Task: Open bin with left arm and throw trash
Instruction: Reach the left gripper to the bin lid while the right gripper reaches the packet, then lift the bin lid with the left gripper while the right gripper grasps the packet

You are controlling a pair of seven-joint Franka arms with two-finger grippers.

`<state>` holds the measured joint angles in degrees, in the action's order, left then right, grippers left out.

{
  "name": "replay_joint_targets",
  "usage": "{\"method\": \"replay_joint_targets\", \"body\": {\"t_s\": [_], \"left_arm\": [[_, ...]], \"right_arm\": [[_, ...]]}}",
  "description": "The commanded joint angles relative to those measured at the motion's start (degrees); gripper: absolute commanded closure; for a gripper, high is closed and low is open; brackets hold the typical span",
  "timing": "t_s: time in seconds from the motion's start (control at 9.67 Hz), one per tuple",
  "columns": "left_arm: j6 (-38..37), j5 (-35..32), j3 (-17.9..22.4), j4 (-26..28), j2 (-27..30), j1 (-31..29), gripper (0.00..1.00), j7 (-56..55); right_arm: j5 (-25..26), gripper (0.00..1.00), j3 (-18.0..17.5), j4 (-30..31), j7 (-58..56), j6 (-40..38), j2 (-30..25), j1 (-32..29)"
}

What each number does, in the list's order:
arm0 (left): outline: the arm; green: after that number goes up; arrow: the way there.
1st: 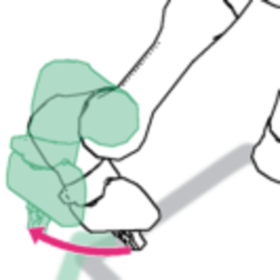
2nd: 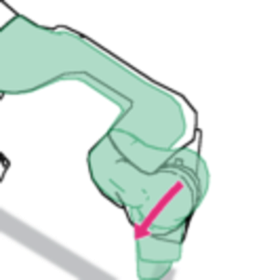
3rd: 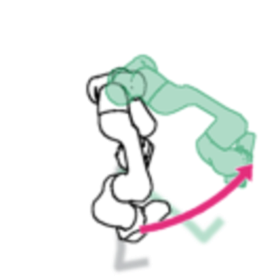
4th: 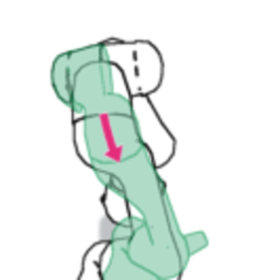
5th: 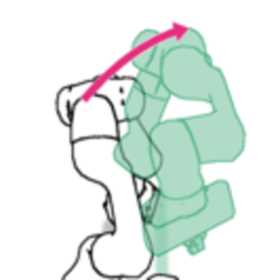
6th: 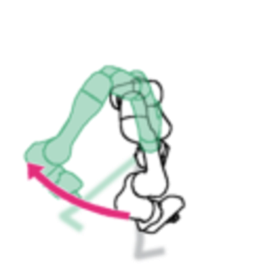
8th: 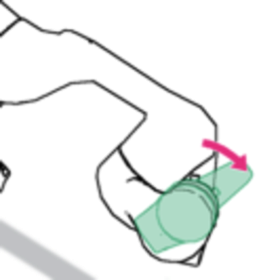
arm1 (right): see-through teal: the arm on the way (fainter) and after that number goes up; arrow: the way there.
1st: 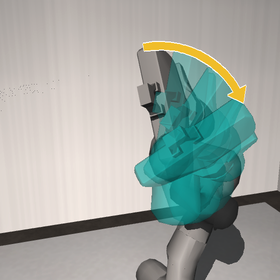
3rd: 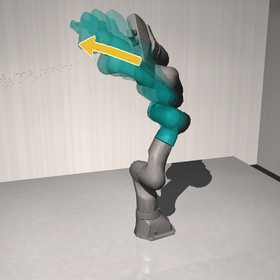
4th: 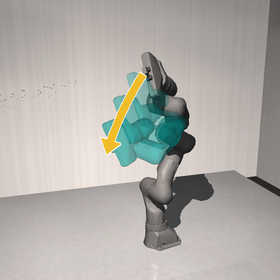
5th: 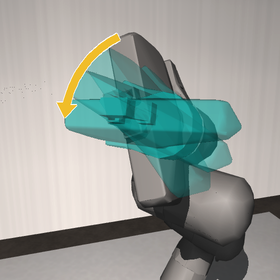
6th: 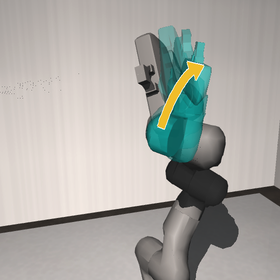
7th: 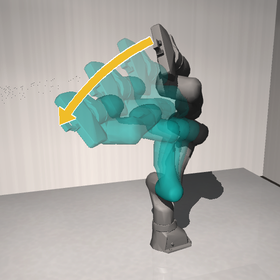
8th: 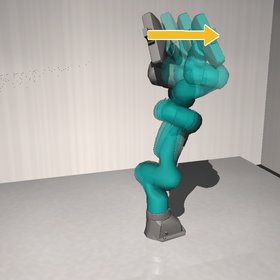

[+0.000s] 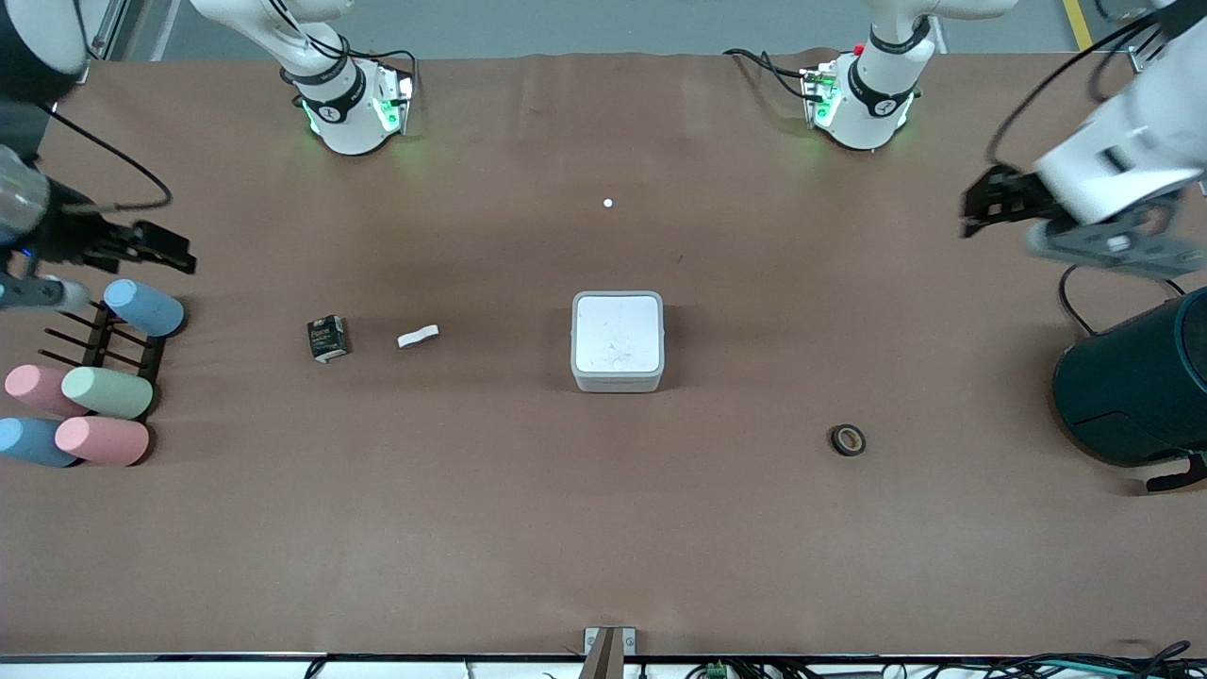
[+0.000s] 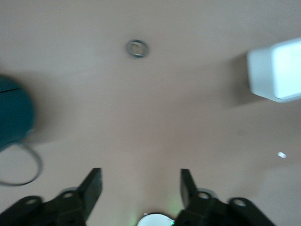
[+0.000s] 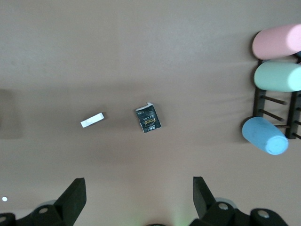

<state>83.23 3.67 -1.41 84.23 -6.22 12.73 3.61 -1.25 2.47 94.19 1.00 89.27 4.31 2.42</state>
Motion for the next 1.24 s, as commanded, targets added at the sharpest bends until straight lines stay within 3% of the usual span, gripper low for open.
{"method": "replay_joint_targets", "body": {"t_s": [0.0,0.21,0.31,0.52,0.93,1.14], "left_arm": [[11.4,1.2,-2.6,-2.0,-10.8,8.2,0.98,-6.8],[27.9,1.1,-2.7,-2.7,-20.5,16.8,1.00,-19.9],[34.2,0.8,-2.6,-2.7,-23.9,19.5,1.00,-22.7],[41.7,0.5,-2.5,-2.6,-29.1,23.0,1.00,-26.1],[44.5,0.8,-2.7,-2.4,-34.2,24.8,1.00,-30.6],[50.3,1.2,-2.8,-1.1,-36.5,25.1,1.00,-32.2]], "right_arm": [[-0.3,0.00,-0.2,12.0,0.1,11.7,-0.1,2.9],[-0.2,0.00,-0.2,29.1,-0.1,34.0,0.0,4.2],[0.0,0.00,-0.2,33.1,-1.1,41.0,1.6,5.0],[0.4,0.00,-0.2,33.7,-5.1,42.2,4.7,4.6],[0.3,0.00,-0.3,33.8,-9.0,45.8,11.2,1.6],[0.3,0.00,-0.3,34.9,-9.1,50.7,14.2,1.9]]}}
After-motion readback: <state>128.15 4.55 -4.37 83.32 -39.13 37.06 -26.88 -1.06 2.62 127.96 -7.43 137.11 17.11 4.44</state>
